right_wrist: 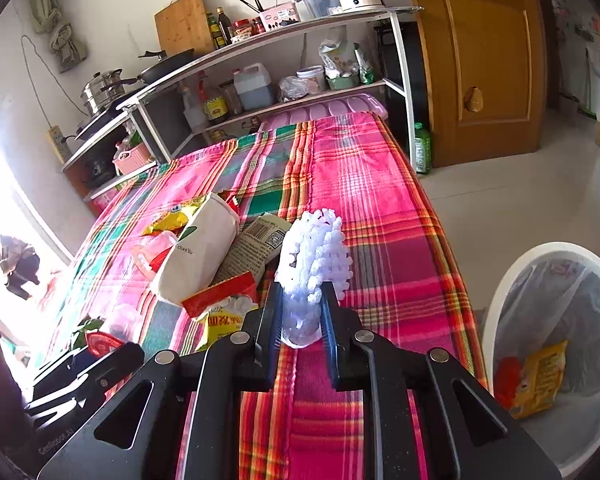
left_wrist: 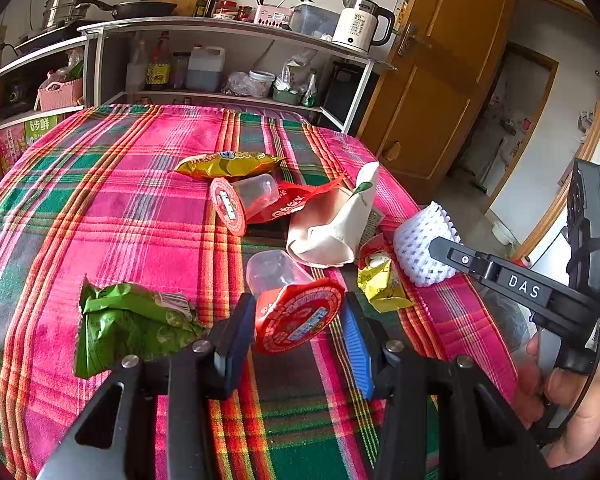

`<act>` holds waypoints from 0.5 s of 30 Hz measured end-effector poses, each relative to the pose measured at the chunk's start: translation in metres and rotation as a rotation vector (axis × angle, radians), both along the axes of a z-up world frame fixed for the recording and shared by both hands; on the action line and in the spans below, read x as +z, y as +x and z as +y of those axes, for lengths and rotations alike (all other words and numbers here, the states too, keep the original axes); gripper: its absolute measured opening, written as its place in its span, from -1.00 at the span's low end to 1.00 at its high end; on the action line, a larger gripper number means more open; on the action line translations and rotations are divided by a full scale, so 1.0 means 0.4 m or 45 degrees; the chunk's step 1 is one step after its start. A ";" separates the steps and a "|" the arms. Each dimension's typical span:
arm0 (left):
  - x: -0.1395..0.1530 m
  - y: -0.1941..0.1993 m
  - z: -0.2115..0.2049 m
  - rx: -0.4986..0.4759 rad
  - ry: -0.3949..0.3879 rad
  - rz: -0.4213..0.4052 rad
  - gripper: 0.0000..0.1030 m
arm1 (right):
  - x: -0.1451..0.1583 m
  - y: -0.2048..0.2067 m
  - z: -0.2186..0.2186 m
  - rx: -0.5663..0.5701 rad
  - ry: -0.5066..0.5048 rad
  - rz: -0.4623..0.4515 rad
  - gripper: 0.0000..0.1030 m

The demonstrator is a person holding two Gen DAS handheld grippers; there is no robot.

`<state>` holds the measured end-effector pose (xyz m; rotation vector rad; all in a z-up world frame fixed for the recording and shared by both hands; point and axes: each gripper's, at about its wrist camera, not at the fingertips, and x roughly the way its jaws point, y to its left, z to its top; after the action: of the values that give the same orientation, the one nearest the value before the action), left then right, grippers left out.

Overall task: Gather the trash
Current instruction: 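Grasp the white foam net with the right tool while the left tool grasps the red-lidded cup, then carry the foam net and cup over the bin and open both tools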

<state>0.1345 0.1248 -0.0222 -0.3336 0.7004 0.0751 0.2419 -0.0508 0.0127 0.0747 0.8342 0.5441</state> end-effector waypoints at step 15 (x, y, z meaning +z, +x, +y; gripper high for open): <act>0.093 -0.044 -0.131 -0.140 0.067 -0.095 -0.12 | 0.070 -0.127 -0.165 -0.066 0.037 -0.063 -0.64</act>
<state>0.1167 0.0723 0.0151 -0.2457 0.6401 -0.0233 0.1911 -0.1170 0.0405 0.1089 0.7739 0.5079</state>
